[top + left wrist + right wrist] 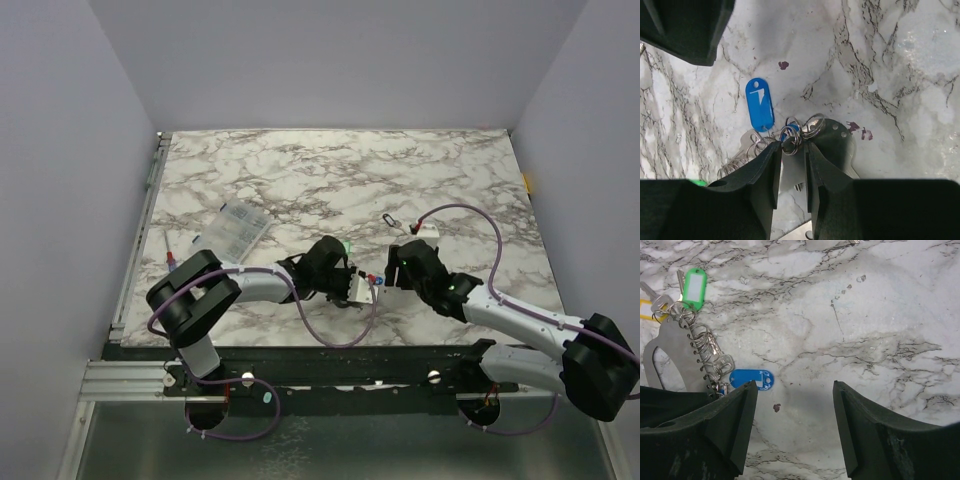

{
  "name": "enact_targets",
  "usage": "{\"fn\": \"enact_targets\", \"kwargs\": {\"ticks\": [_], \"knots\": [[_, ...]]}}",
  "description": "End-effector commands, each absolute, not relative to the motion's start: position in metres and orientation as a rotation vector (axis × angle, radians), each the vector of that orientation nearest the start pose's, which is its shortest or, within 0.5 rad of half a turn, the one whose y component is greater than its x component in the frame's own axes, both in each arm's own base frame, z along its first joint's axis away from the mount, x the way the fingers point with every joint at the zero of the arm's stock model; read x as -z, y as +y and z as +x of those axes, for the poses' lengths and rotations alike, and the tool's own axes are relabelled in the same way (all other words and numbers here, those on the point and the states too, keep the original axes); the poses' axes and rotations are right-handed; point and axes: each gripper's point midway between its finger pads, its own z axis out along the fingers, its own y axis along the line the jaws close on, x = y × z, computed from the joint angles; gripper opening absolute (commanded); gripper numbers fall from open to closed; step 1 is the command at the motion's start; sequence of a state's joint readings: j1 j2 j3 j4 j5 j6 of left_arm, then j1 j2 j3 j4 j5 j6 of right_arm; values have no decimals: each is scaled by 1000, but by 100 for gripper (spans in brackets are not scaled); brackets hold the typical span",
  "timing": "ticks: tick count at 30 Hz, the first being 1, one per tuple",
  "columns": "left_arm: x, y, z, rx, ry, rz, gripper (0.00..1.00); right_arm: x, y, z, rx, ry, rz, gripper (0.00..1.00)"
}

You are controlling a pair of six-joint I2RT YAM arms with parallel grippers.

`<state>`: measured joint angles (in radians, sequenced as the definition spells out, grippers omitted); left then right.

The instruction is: Put the keys on the keyring

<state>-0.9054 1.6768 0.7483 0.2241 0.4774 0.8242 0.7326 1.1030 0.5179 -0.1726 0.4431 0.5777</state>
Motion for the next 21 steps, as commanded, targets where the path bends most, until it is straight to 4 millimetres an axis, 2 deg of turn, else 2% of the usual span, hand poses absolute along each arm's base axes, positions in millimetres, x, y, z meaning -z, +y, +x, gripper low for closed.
{"fn": "enact_targets", "kwargs": {"ticks": [1, 7, 14, 21], "knots": [[-29, -360, 213, 587, 1296, 1920, 31, -75, 156, 253, -223, 2228, 26, 70], [-28, -364, 217, 600, 1333, 1964, 31, -77, 160, 252, -251, 2227, 7, 70], [-19, -356, 222, 643, 1434, 2012, 29, -79, 161, 251, -264, 2223, -3, 70], [-20, -360, 230, 705, 1489, 1967, 0, -79, 162, 252, -268, 2221, -5, 70]]}}
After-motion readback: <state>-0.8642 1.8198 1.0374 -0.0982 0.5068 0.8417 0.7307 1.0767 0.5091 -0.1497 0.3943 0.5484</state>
